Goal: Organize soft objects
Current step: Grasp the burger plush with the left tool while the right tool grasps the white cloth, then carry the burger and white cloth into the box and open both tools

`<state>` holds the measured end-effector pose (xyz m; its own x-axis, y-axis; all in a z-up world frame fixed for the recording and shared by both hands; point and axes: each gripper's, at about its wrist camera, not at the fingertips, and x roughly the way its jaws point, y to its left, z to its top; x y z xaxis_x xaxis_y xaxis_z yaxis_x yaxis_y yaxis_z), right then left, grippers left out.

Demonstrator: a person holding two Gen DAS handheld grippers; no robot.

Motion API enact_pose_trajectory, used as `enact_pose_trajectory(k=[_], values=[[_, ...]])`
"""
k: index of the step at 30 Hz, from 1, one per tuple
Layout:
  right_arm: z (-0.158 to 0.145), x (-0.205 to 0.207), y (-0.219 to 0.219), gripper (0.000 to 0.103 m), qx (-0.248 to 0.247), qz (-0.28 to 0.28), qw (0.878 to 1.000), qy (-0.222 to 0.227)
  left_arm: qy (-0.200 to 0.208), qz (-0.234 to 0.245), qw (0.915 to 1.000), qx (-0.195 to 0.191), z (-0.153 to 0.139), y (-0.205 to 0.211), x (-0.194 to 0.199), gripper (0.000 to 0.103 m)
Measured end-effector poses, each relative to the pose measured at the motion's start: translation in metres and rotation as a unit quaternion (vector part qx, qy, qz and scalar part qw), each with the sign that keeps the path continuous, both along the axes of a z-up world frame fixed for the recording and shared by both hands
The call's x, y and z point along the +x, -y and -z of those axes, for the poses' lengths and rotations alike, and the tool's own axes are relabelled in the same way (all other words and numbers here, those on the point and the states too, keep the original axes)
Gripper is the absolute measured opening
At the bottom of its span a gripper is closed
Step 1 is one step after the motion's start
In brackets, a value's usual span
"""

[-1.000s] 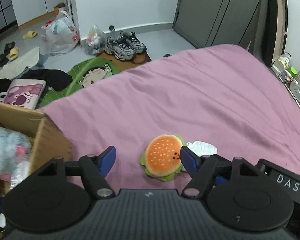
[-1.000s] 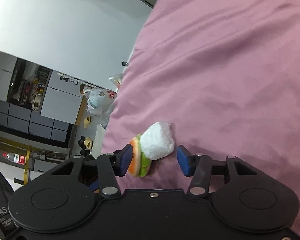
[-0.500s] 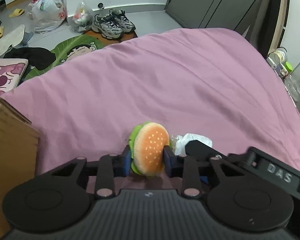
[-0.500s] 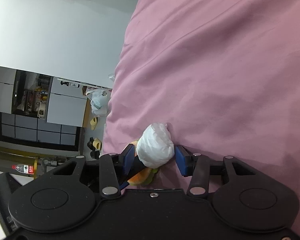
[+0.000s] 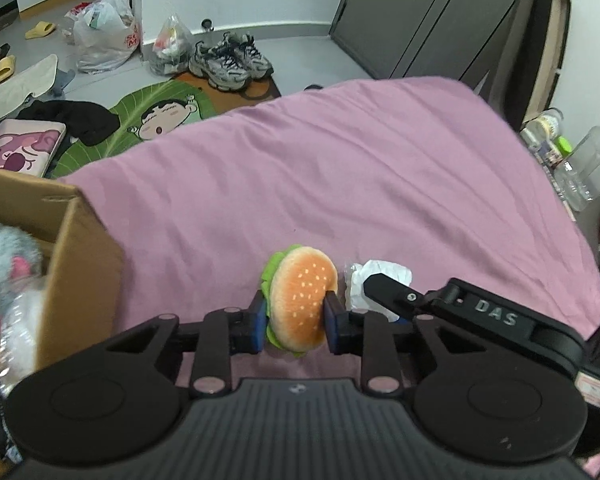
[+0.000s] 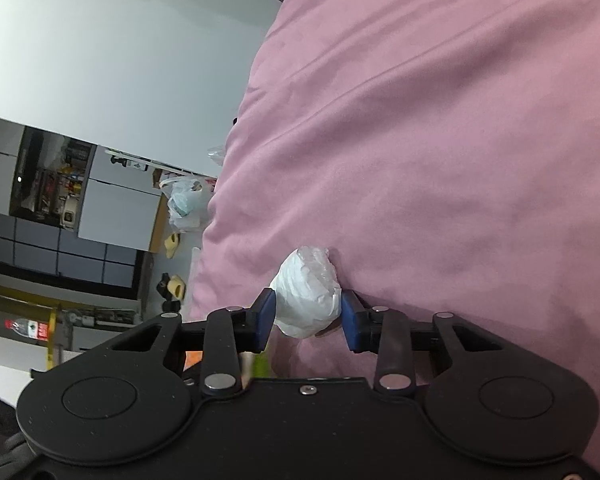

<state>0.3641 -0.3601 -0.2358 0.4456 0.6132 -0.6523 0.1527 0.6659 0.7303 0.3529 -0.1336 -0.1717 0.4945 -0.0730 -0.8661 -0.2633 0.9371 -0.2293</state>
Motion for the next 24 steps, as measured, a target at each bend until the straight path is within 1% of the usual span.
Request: enact_pose_trajectory(k=[3,6,11,14,20,24], values=[[-0.008,-0.008,-0.002,0.035,-0.012,0.003,1.000,0.007,0.012,-0.001,0.9999,-0.002,-0.011,-0.005,-0.013,0.027],[-0.018,-0.018,-0.005,0.035,-0.029,0.004,0.999,0.017,0.021,-0.009,0.9997,0.007,-0.021,-0.014,-0.026,0.027],[-0.036,-0.043,-0.005,0.035,-0.061,-0.001,0.998,0.022,0.026,-0.018,0.9995,0.007,-0.041,-0.031,-0.047,0.027],[-0.052,-0.055,-0.003,0.035,-0.083,0.001,0.996,0.031,0.032,-0.015,0.9993,0.009,-0.057,-0.039,-0.058,0.027],[-0.085,-0.075,-0.008,0.035,-0.099,-0.001,0.994,0.054,0.052,-0.016,0.9985,0.002,-0.083,-0.055,-0.082,0.027],[-0.106,-0.087,-0.017,0.035,-0.107,-0.004,0.992,0.073,0.058,-0.020,0.9981,-0.008,-0.093,-0.066,-0.098,0.027]])
